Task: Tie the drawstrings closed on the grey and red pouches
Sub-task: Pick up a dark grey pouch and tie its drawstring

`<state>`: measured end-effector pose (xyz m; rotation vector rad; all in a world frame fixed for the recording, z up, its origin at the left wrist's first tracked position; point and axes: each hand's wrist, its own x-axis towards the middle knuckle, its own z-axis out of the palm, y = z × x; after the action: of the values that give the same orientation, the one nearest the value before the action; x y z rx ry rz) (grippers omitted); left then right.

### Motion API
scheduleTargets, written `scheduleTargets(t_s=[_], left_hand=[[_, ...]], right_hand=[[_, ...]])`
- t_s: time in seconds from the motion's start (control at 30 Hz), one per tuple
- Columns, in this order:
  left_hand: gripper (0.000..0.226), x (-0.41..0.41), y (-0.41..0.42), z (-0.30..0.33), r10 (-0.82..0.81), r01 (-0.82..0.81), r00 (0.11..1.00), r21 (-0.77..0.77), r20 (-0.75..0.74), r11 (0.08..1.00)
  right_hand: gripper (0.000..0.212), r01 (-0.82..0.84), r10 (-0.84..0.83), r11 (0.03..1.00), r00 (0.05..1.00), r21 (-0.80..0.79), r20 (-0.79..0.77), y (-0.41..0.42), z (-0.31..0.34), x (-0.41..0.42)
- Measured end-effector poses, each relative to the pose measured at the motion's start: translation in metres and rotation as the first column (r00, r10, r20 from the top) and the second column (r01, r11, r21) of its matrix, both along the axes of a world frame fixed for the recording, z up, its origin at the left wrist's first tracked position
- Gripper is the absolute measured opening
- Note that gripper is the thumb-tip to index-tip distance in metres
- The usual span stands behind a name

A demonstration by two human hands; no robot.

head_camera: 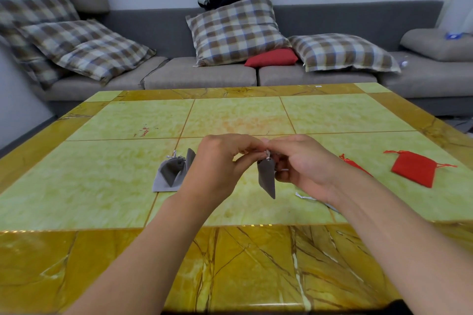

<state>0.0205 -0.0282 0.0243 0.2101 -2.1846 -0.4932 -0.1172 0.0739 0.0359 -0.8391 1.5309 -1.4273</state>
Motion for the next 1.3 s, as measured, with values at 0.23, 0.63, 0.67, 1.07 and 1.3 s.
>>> scheduleTargets(t_s=[0.23, 0.63, 0.67, 1.07, 1.3], left_hand=[[0.011, 0.0, -0.003, 0.0, 0.06, -0.074, 0.997, -0.311, -0.056, 0.948], [0.01, -0.005, 0.002, 0.003, 0.099, -0.087, 0.995, -0.273, 0.028, 0.958], [0.01, -0.006, 0.003, 0.003, 0.1, -0.087, 0.994, -0.27, 0.033, 0.959], [0.017, -0.011, 0.009, 0.002, 0.155, -0.152, 0.988, -0.289, -0.012, 0.945], [0.01, -0.014, 0.013, -0.002, 0.192, -0.191, 0.981, -0.129, -0.004, 0.973]], right_hand=[[0.025, 0.054, -0.052, 0.998, 0.987, -0.01, 0.154, -0.001, 0.003, 0.0], [0.017, 0.148, -0.154, 0.988, 0.975, 0.048, 0.161, 0.001, 0.006, -0.002], [0.017, 0.151, -0.158, 0.987, 0.975, 0.057, 0.155, 0.001, 0.006, -0.002], [0.016, 0.211, -0.205, 0.977, 0.925, 0.014, 0.321, 0.001, 0.011, 0.005], [0.017, 0.295, -0.268, 0.954, 0.922, -0.056, 0.28, -0.001, 0.011, 0.011]])
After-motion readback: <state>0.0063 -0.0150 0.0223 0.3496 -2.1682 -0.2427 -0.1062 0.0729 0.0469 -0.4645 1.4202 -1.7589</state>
